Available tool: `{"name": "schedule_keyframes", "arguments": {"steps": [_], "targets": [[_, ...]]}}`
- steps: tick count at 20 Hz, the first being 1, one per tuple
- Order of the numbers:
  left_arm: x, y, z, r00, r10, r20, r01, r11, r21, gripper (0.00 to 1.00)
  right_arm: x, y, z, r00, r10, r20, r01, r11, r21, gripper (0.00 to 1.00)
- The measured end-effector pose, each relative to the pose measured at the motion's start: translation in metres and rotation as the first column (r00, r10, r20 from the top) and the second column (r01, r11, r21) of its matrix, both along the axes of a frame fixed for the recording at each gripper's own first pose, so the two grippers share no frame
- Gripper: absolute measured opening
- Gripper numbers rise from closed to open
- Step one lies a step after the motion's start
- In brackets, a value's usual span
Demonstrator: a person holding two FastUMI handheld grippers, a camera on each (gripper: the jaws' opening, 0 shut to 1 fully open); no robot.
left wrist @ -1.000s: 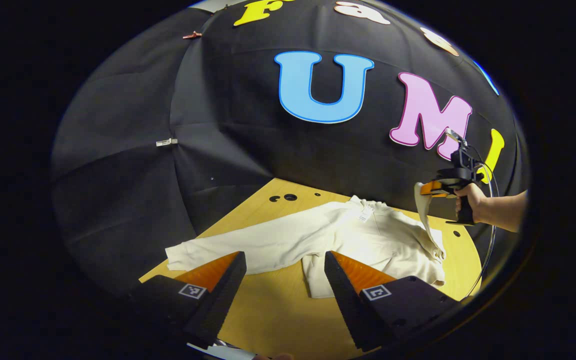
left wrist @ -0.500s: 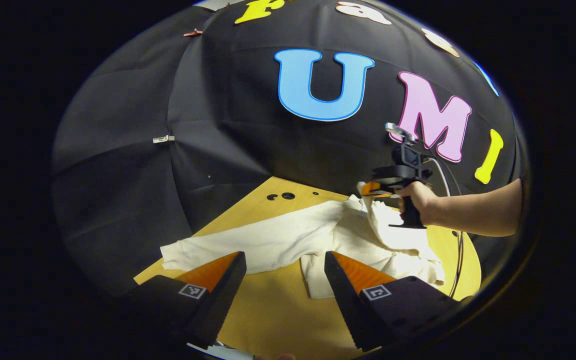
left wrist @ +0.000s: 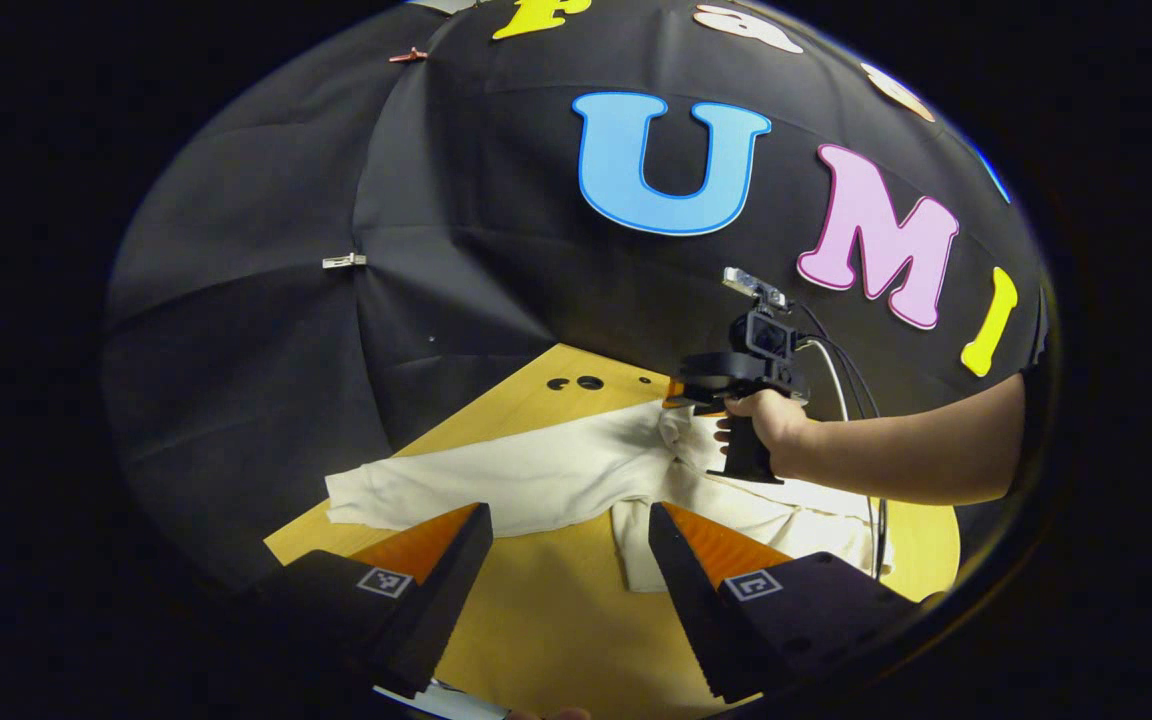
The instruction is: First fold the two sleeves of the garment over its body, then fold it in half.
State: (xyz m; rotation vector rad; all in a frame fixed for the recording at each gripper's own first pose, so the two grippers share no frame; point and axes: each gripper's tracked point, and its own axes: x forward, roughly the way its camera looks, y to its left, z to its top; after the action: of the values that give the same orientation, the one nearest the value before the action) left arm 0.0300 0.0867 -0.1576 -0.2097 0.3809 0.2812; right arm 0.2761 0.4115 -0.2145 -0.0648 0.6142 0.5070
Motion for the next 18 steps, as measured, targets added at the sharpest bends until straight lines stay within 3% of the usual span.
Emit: {"name": "schedule_keyframes", "arguments": {"steps": [2,3,5,12,18], "targets": [[-0.003,0.030,-0.005,0.998,0.069,-0.011,-0.069,0.998,0.011,0.97,-0.005,-0.008,0.008,1.000,0.020,0.020,-0.020,1.000,-0.005,0.82],[-0.001,0.045,-0.008,0.994,0.106,-0.015,-0.106,0.994,0.008,0.97,-0.006,-0.019,0.012,0.999,0.014,0.032,-0.013,1.000,-0.014,0.92],[0.004,0.077,-0.015,0.984,0.179,-0.021,-0.180,0.984,-0.004,0.97,-0.011,-0.044,0.022,0.999,-0.013,0.047,0.014,1.000,-0.004,1.00],[0.013,0.189,-0.076,0.918,0.384,-0.101,-0.386,0.922,-0.005,0.97,0.000,-0.168,0.069,0.975,-0.178,0.132,0.181,0.983,-0.012,0.99],[0.032,0.232,-0.123,0.886,0.432,-0.172,-0.438,0.899,0.003,0.97,-0.002,-0.259,0.103,0.939,-0.313,0.145,0.314,0.949,0.011,0.99]]}}
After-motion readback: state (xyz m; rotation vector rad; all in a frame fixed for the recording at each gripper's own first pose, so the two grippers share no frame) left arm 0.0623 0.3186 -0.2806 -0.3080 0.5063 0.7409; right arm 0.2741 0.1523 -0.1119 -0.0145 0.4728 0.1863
